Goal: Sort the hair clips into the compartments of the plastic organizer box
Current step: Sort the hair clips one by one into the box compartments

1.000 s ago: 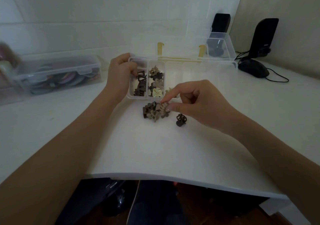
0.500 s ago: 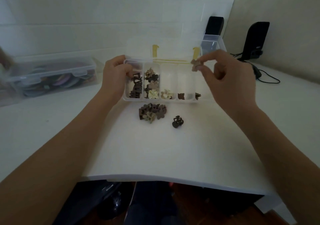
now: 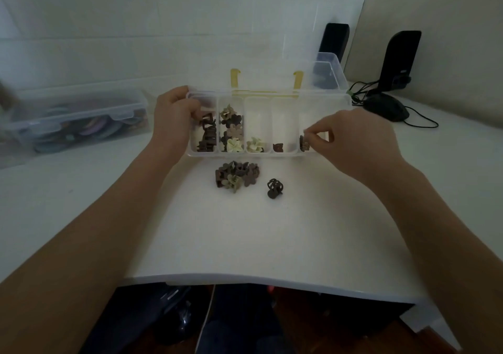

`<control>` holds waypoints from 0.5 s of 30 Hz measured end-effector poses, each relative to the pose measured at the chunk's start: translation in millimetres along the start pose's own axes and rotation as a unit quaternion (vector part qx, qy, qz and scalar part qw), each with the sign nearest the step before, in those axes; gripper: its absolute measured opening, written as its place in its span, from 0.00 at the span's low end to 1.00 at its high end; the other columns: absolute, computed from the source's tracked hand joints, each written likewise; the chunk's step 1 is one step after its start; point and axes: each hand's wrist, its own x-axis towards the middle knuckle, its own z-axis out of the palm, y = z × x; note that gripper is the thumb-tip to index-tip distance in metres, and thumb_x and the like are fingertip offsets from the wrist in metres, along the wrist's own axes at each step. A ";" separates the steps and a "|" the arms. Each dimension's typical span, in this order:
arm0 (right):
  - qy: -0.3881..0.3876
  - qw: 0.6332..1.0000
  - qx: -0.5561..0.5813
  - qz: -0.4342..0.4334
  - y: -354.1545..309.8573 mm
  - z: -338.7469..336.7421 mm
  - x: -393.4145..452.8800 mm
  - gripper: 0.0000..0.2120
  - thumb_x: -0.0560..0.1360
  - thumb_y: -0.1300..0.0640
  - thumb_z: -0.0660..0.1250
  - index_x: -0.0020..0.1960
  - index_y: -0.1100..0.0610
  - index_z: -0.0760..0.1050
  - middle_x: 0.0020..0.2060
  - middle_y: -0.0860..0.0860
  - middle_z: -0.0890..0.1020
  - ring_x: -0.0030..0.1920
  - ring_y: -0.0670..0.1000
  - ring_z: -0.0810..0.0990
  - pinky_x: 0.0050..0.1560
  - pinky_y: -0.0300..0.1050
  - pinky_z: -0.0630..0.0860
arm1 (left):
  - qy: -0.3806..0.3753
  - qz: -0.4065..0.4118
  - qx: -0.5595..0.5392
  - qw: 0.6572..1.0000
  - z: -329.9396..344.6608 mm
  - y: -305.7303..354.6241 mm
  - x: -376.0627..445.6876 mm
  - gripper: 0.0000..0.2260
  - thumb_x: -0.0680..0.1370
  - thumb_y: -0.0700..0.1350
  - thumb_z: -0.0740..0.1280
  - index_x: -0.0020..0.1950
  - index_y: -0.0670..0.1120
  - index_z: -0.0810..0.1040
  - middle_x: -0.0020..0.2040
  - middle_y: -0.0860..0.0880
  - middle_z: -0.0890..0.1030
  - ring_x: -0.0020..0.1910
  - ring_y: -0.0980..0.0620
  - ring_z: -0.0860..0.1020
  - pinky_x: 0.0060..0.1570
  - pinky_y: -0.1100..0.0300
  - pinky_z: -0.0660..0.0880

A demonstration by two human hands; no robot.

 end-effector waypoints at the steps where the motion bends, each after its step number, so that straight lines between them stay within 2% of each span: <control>1: 0.021 1.000 0.010 0.000 -1.6 -0.8 0.3 0.11 0.76 0.46 0.60 0.50 0.45 0.81 0.32 0.46 0.77 0.36 0.53 0.78 0.38 0.45 0.74 | 0.002 -0.002 0.002 1.000 -0.3 -0.4 0.3 0.09 0.54 0.36 0.58 0.22 0.50 0.67 0.25 0.52 0.68 0.26 0.56 0.66 0.25 0.65 0.63; 4: 0.135 0.987 0.086 -0.013 -15.0 -0.4 -3.8 0.12 0.76 0.45 0.60 0.46 0.47 0.81 0.25 0.44 0.71 0.29 0.51 0.76 0.33 0.43 0.72 | -0.006 -0.002 0.002 1.000 0.5 -0.7 -0.3 0.08 0.54 0.35 0.58 0.24 0.49 0.69 0.27 0.51 0.69 0.27 0.55 0.67 0.25 0.65 0.64; 6: 0.169 0.975 0.105 -0.100 -33.2 3.5 -14.2 0.11 0.75 0.46 0.61 0.44 0.48 0.81 0.21 0.44 0.69 0.23 0.50 0.75 0.29 0.40 0.72 | -0.001 -0.001 -0.001 1.000 1.6 0.1 -1.6 0.09 0.54 0.35 0.58 0.22 0.50 0.68 0.26 0.52 0.69 0.25 0.57 0.67 0.24 0.66 0.64; 8: 0.121 0.962 0.104 -0.222 -52.0 12.9 -24.2 0.10 0.75 0.48 0.62 0.47 0.47 0.81 0.22 0.45 0.75 0.22 0.49 0.77 0.25 0.37 0.72 | 0.003 0.001 -0.001 1.000 1.6 0.7 -1.5 0.07 0.54 0.35 0.58 0.25 0.47 0.66 0.28 0.48 0.66 0.26 0.55 0.65 0.24 0.66 0.63; 10: 0.075 0.950 0.086 -0.291 -63.6 19.0 -27.1 0.13 0.74 0.47 0.60 0.52 0.45 0.81 0.28 0.44 0.82 0.24 0.47 0.79 0.22 0.35 0.66 | 0.003 0.002 0.001 1.000 1.9 0.0 -0.6 0.07 0.54 0.35 0.58 0.28 0.46 0.64 0.30 0.47 0.65 0.28 0.54 0.64 0.25 0.64 0.61; 15: 0.027 0.950 0.067 -0.303 -65.9 28.3 -26.2 0.14 0.70 0.44 0.64 0.53 0.44 0.80 0.35 0.43 0.84 0.30 0.48 0.82 0.25 0.30 0.52 | -0.004 0.006 -0.003 1.000 2.8 -0.1 -0.9 0.07 0.54 0.35 0.58 0.27 0.45 0.64 0.28 0.49 0.66 0.26 0.57 0.65 0.25 0.65 0.62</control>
